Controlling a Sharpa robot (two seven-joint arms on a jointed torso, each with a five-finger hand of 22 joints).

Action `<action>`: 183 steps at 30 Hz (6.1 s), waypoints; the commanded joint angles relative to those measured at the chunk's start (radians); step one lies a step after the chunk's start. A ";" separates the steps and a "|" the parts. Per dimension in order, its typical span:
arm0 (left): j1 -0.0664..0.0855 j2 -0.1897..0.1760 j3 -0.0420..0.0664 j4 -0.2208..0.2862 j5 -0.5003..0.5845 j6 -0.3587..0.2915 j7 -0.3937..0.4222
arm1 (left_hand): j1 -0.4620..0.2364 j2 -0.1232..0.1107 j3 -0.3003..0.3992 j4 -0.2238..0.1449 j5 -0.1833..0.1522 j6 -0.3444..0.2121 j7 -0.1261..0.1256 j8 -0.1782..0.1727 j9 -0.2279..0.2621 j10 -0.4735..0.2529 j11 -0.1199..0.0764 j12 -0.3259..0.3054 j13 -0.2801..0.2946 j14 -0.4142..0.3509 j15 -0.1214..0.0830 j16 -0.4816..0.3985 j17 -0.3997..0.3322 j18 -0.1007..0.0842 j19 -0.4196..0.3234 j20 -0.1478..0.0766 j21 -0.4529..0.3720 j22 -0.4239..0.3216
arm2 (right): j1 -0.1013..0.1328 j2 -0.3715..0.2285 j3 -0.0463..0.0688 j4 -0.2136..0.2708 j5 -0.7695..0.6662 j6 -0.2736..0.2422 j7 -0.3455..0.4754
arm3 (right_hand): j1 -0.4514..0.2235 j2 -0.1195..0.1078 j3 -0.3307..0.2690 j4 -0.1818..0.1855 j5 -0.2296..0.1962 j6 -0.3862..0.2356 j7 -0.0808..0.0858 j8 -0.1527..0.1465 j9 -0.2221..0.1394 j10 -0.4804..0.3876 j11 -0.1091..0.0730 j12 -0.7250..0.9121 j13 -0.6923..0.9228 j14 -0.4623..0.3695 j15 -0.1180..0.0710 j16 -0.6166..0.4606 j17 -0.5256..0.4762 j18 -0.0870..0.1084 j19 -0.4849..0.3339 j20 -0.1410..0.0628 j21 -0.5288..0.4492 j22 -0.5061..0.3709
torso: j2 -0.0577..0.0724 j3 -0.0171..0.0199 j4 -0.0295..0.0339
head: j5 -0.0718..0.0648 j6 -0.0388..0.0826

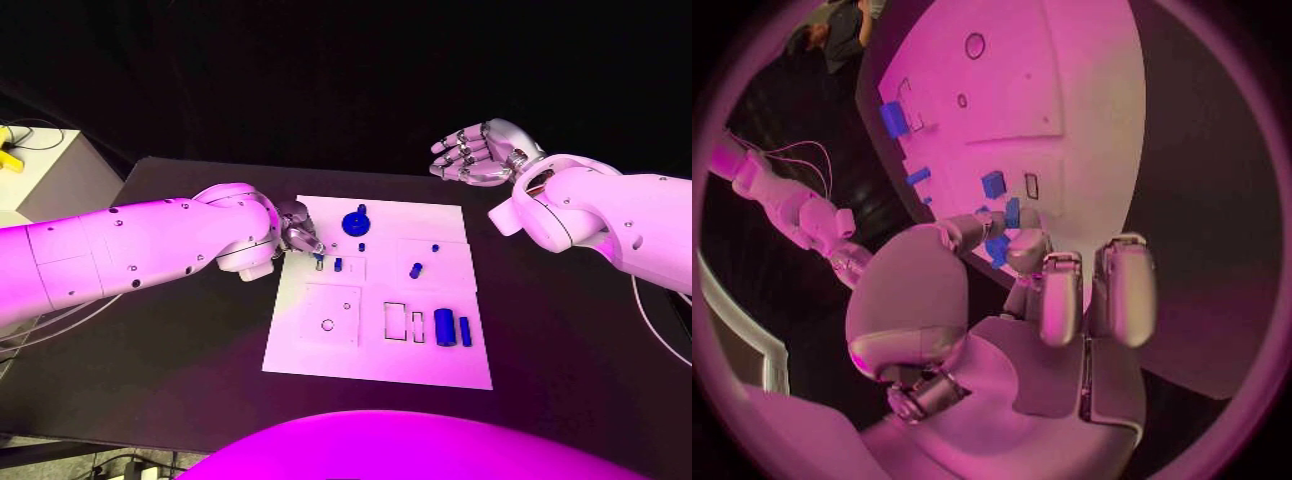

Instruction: Assemble the parts on the task board

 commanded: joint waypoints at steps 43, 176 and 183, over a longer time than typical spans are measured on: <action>-0.006 0.026 -0.016 -0.001 -0.118 0.066 -0.020 | -0.010 0.006 0.196 -0.189 0.024 0.027 -0.021 0.010 0.000 0.014 -0.004 0.005 0.004 0.102 -0.009 0.003 0.263 -0.012 0.012 -0.005 0.011 0.053 | -0.002 0.000 0.000 0.000 0.028 0.015 0.039 | -0.017 0.008 -0.014 -0.018 0.010 -0.006 0.047 -0.020 -0.004 -0.004 0.016 -0.029 -0.002 -0.002 0.010 -0.022 -0.041 0.012 -0.039 0.012 -0.002 -0.068 | 0.000 0.0000 0.0004 | 0.000 0.000; -0.016 -0.029 0.012 -0.001 -0.002 0.048 0.031 | -0.063 -0.039 -0.404 0.117 -0.091 0.075 -0.051 0.009 -0.028 0.030 -0.025 0.004 0.035 0.102 -0.027 0.003 0.263 -0.015 0.022 -0.022 0.006 0.067 | -0.012 -0.009 0.000 0.003 0.028 0.030 0.028 | -0.024 0.015 -0.027 -0.025 0.013 0.002 0.056 -0.028 -0.006 -0.001 0.023 -0.040 -0.002 -0.016 0.018 -0.039 -0.068 0.010 -0.062 0.018 -0.003 -0.106 | 0.000 0.0016 -0.0005 | -0.015 0.000; -0.016 -0.051 0.028 0.002 0.073 0.076 0.065 | -0.007 -0.027 -0.414 0.118 -0.086 0.066 -0.049 0.007 -0.029 0.020 -0.023 -0.005 0.021 0.102 -0.026 0.003 0.263 -0.013 0.017 -0.021 0.000 0.058 | -0.013 -0.010 0.000 0.003 0.028 0.029 0.028 | -0.024 0.015 -0.027 -0.025 0.013 0.002 0.056 -0.028 -0.006 -0.001 0.023 -0.040 -0.002 -0.016 0.018 -0.039 -0.068 0.010 -0.062 0.018 -0.003 -0.106 | -0.001 0.0010 0.0010 | -0.017 0.000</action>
